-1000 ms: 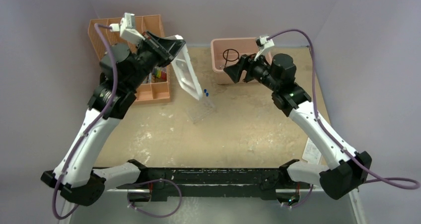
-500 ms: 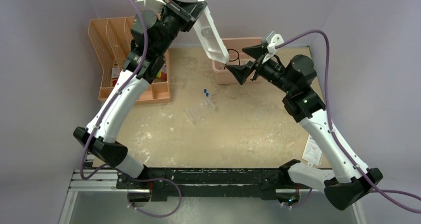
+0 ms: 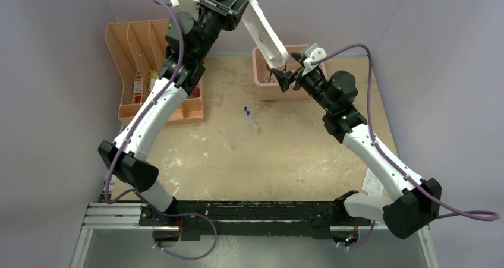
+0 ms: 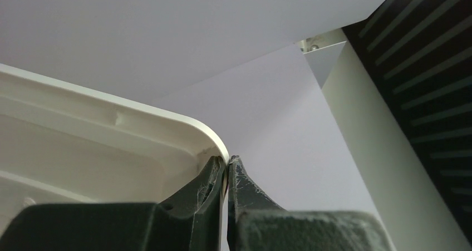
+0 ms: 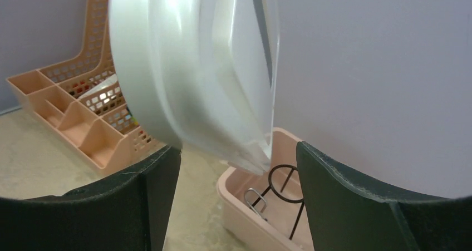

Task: Organize the chemistry lab equipment

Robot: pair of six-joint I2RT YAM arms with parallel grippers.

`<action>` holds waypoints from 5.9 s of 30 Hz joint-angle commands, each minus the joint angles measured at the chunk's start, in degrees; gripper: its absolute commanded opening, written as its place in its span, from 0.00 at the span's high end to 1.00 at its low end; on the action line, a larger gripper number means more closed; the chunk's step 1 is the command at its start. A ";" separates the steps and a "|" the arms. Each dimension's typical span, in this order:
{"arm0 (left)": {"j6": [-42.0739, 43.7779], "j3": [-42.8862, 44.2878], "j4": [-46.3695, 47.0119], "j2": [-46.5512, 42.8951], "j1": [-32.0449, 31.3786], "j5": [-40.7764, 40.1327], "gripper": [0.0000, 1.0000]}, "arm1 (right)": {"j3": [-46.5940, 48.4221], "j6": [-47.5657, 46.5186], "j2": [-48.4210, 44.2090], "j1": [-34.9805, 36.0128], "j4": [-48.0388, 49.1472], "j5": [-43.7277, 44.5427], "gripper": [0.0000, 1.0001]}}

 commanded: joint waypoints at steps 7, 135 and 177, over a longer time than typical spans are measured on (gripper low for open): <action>-17.96 -7.30 14.35 -6.92 2.24 2.69 1.00 | -5.03 -8.36 3.62 0.35 25.59 -2.29 0.37; 15.16 -17.15 2.13 20.59 10.69 22.67 0.44 | 29.01 19.69 32.41 -4.90 -42.64 33.68 0.28; 25.48 0.74 -12.56 37.01 10.01 17.91 0.77 | 27.31 14.37 36.30 -19.45 -37.85 30.23 0.45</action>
